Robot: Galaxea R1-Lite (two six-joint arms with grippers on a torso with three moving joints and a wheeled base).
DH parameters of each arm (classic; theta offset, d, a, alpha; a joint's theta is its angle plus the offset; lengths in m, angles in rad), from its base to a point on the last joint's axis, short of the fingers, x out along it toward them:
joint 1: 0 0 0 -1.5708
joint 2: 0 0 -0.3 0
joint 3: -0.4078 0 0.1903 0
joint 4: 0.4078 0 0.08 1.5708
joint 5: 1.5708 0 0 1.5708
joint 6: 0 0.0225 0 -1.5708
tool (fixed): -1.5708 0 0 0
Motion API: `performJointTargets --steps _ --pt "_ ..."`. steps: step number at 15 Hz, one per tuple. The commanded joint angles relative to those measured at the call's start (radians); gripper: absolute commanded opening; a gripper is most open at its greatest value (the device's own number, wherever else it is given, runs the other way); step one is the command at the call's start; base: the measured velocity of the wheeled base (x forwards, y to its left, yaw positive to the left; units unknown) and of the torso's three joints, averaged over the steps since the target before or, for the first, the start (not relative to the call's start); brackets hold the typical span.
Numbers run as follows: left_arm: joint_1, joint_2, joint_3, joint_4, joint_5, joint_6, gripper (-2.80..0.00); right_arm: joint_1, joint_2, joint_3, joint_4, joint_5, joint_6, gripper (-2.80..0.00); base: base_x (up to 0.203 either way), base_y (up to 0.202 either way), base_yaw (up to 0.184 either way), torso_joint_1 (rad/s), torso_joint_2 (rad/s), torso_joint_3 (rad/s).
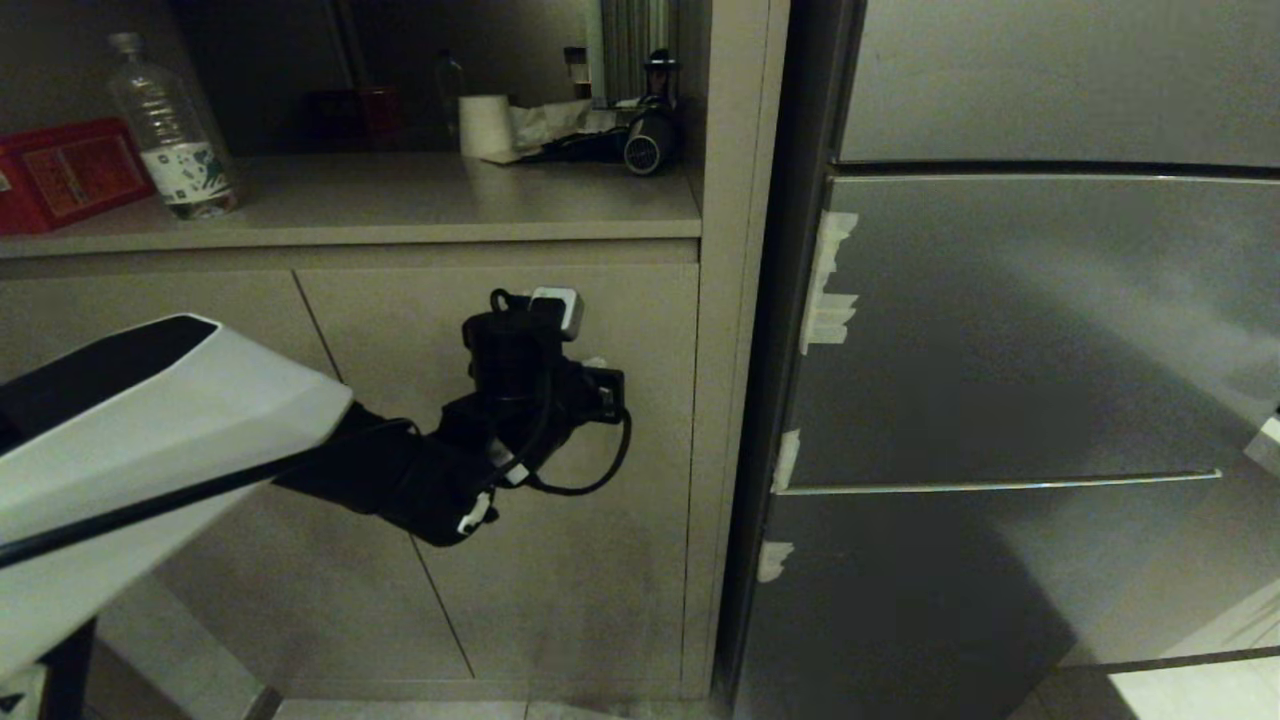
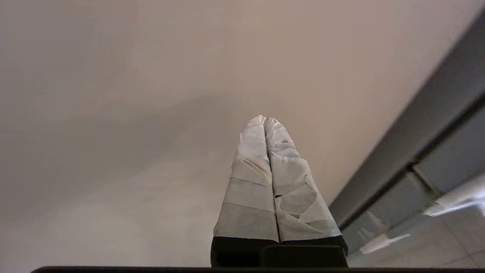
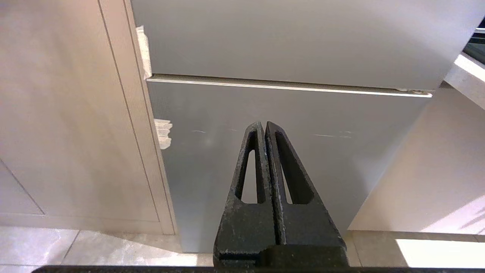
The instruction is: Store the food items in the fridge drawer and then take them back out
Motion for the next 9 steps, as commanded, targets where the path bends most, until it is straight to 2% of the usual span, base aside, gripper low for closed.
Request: performJointTargets --steps 1,5,9 --pt "-0.035 -0.012 0.007 -0.009 0.003 0.0 -2.8 0.0 0.0 0.031 -0.001 0.001 -0.001 -2.8 0.0 0.0 0.0 0.0 0.0 0.0" --pt "-0.12 0.004 -0.027 -0.013 -0.014 -0.007 -2.8 0.0 0.001 0.031 -0.001 0.001 0.0 -2.8 0.0 0.0 0.0 0.0 0.0 0.0" --pt "-0.154 0.044 -0.088 -0.058 -0.101 -0.011 -2.8 0.0 0.0 0.031 -0.001 0.001 0.001 -2.8 0.0 0.0 0.0 0.0 0.0 0.0"
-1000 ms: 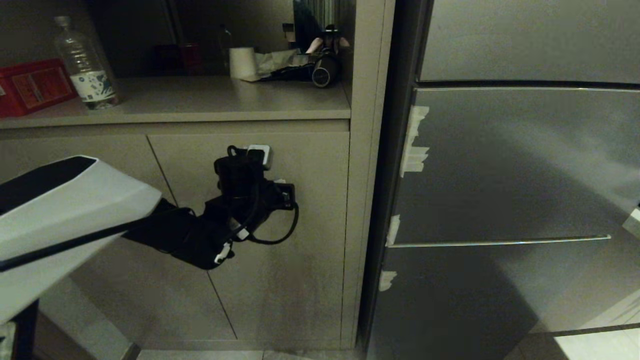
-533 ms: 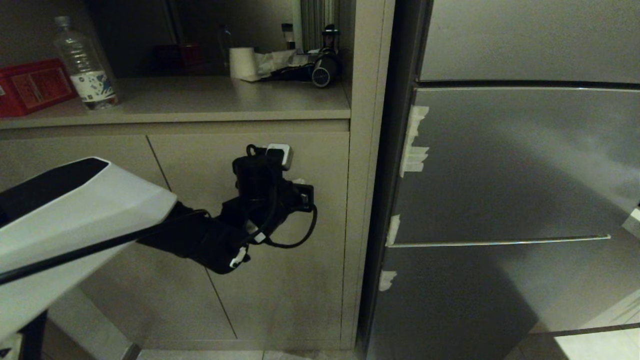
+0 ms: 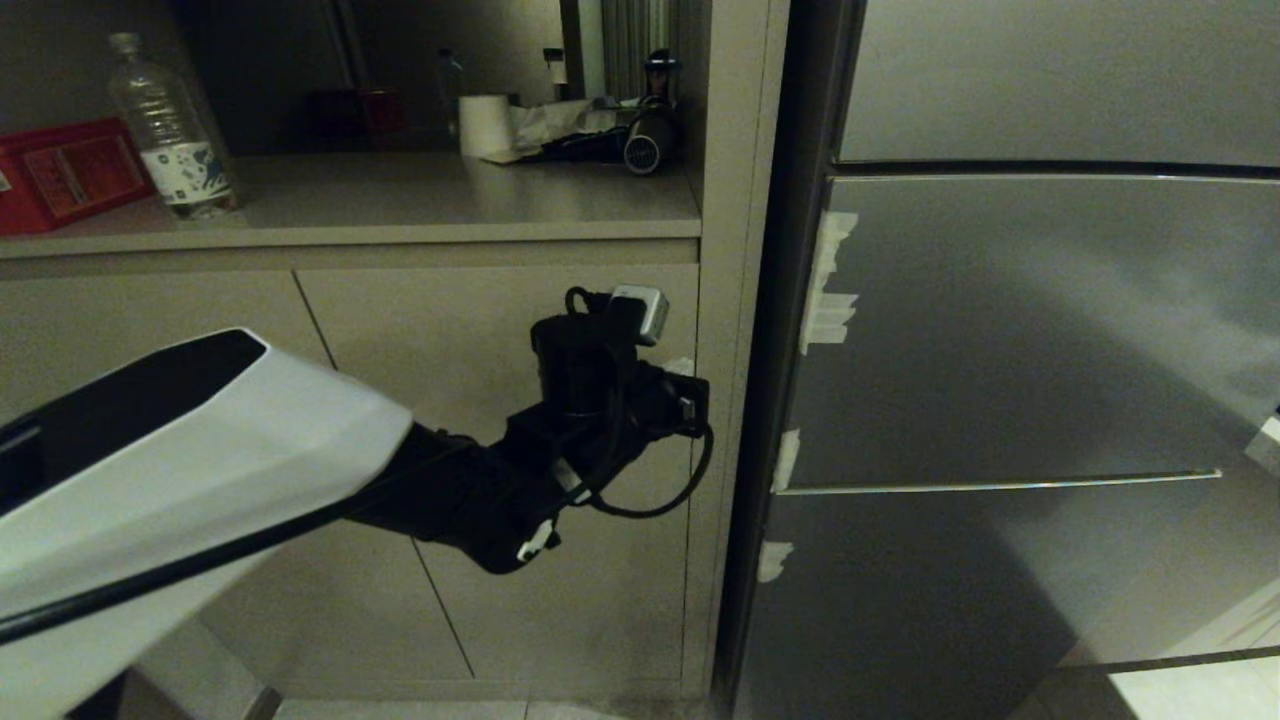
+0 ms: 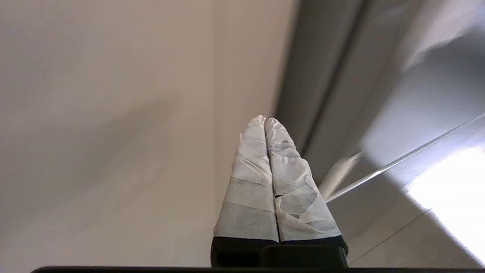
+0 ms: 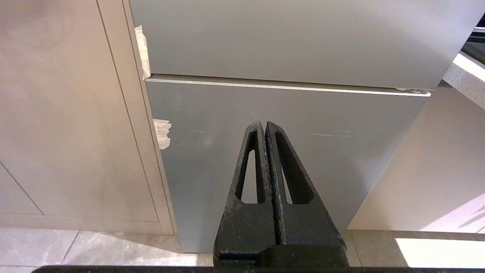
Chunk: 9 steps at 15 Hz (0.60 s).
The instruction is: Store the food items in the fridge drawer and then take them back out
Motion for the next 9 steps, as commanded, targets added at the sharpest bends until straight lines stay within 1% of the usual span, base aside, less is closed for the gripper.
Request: performJointTargets --steps 1,3,5,9 --pt "-0.003 0.05 -0.048 -0.058 -0.053 -0.001 -2.8 0.0 0.001 0.031 -0.001 0.0 0.0 -2.8 0.0 0.0 0.0 0.0 0.0 0.0" --pt "0.007 0.102 -0.102 -0.127 -0.123 0.001 -2.8 0.0 0.001 0.031 -0.001 0.0 0.001 -2.8 0.0 0.0 0.0 0.0 0.0 0.0" --pt "0.015 0.136 -0.153 -0.154 -0.159 0.001 -2.8 0.0 0.001 0.031 -0.001 -0.001 0.003 -2.8 0.0 0.0 0.0 0.0 0.0 0.0" --pt "0.016 0.258 -0.31 -0.212 -0.24 0.001 -2.8 0.0 0.001 0.031 -0.001 -0.001 0.004 -2.8 0.0 0.0 0.0 0.0 0.0 0.0"
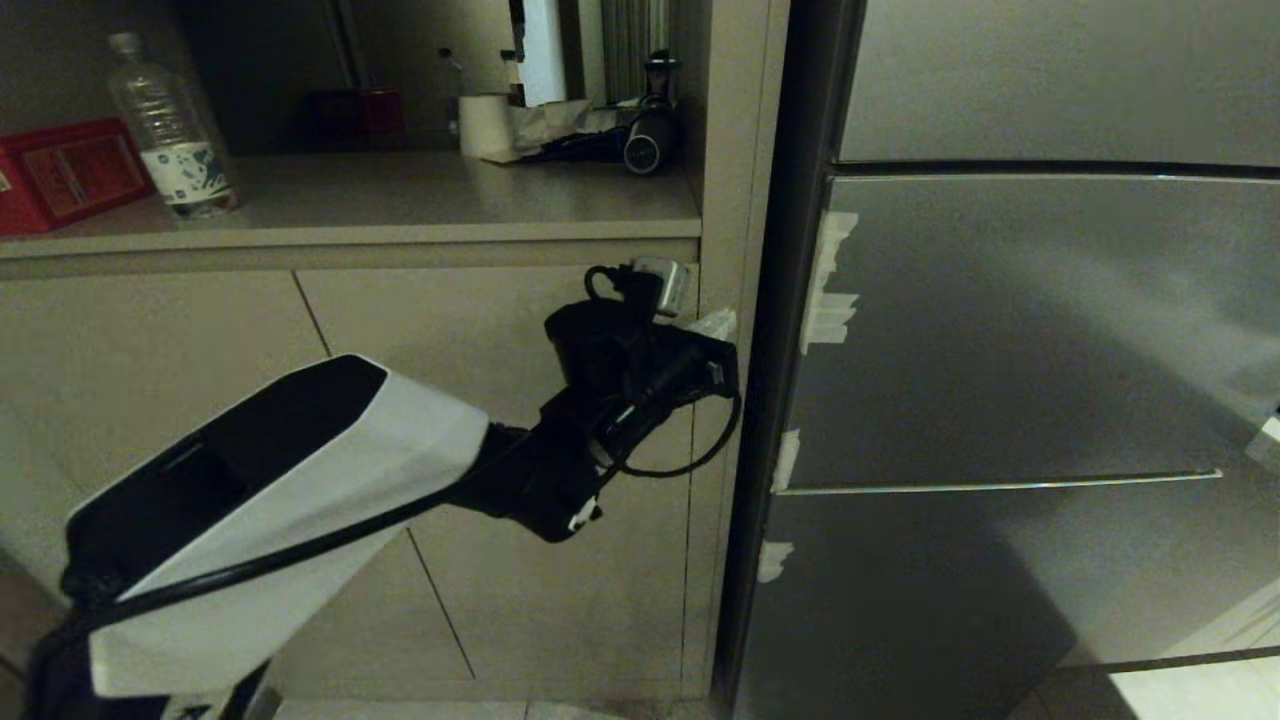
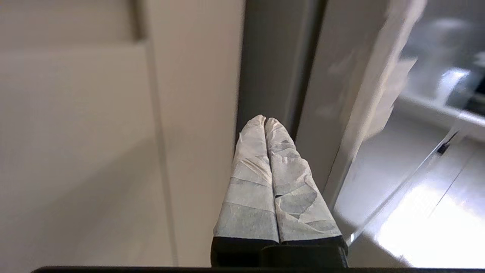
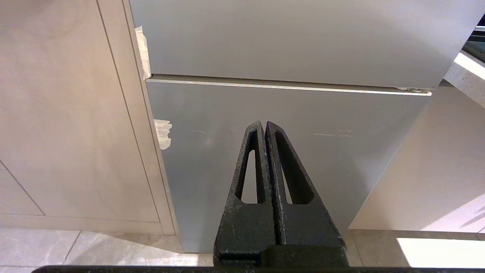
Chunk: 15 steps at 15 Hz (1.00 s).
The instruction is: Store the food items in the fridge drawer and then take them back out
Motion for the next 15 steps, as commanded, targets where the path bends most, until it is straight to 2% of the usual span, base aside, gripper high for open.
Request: performJointTargets --steps 1,3,8,12,15 --pt "0.0 0.097 -0.089 -0.025 -0.038 0.0 -2.8 0.0 0.001 0.031 0.0 0.0 -0.001 -2.8 0.0 0.0 0.0 0.0 0.0 0.0" --pt "-0.004 0.119 -0.127 -0.027 -0.067 0.0 -2.8 0.0 0.001 0.031 0.0 -0.003 0.007 -2.8 0.0 0.0 0.0 0.0 0.0 0.0" --pt "-0.013 0.169 -0.211 -0.026 -0.068 0.002 -2.8 0.0 0.0 0.031 -0.002 -0.011 0.028 -2.8 0.0 0.0 0.0 0.0 0.0 0.0" --pt "-0.024 0.247 -0.344 -0.02 -0.068 0.009 -2.8 0.0 0.001 0.031 -0.004 -0.018 0.039 -2.8 0.0 0.0 0.0 0.0 0.0 0.0" --pt "-0.031 0.278 -0.385 -0.02 -0.109 0.022 -2.8 0.0 0.0 0.031 -0.004 -0.018 0.041 -2.8 0.0 0.0 0.0 0.0 0.0 0.0"
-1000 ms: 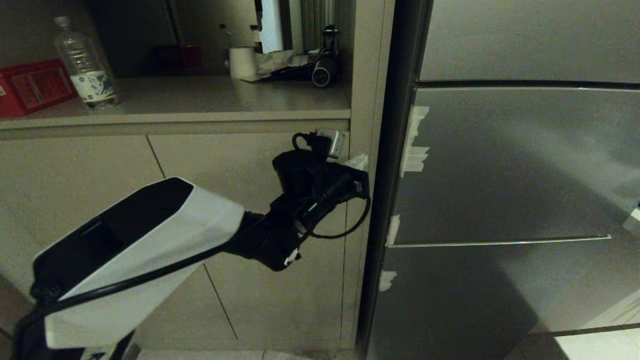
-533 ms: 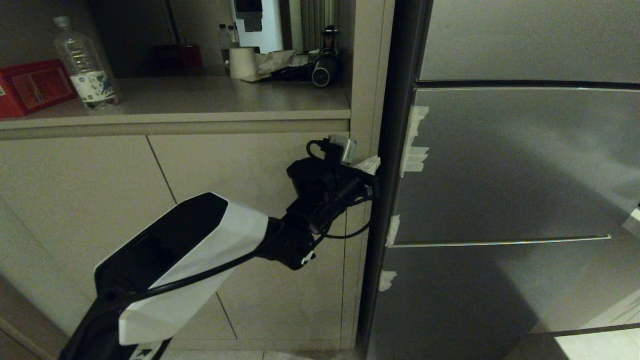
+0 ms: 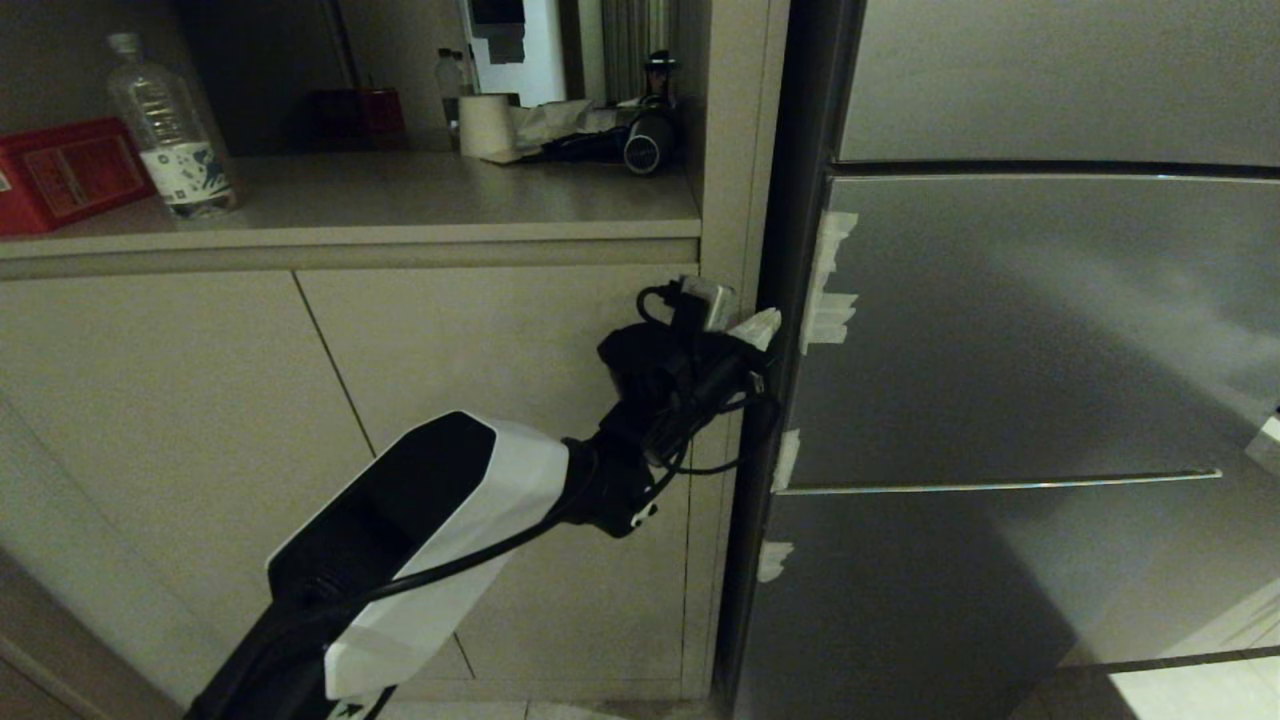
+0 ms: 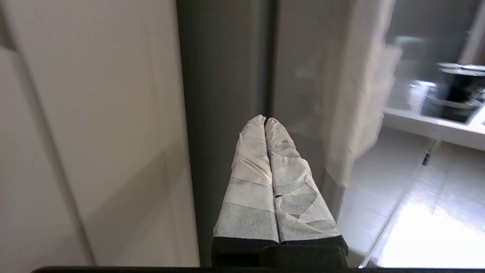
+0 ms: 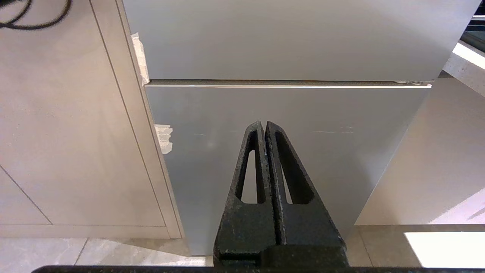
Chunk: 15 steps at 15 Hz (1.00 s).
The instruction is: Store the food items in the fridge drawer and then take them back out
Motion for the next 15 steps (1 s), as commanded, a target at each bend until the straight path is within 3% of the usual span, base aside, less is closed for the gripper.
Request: performJointTargets --steps 1,12,15 --pt "-0.007 0.028 -0.015 -0.005 -0.029 0.001 -2.8 0.0 0.001 0.031 -0.001 0.0 0.0 -2.8 0.0 0.0 0.0 0.0 0.0 0.0" --pt "-0.027 0.027 -0.018 0.006 -0.049 0.016 -2.8 0.0 0.001 0.031 -0.001 0.002 0.0 -2.8 0.0 0.0 0.0 0.0 0.0 0.0" --pt "-0.034 0.028 -0.018 0.022 -0.098 0.014 -2.8 0.0 0.001 0.03 -0.011 -0.004 0.012 -2.8 0.0 0.0 0.0 0.0 0.0 0.0"
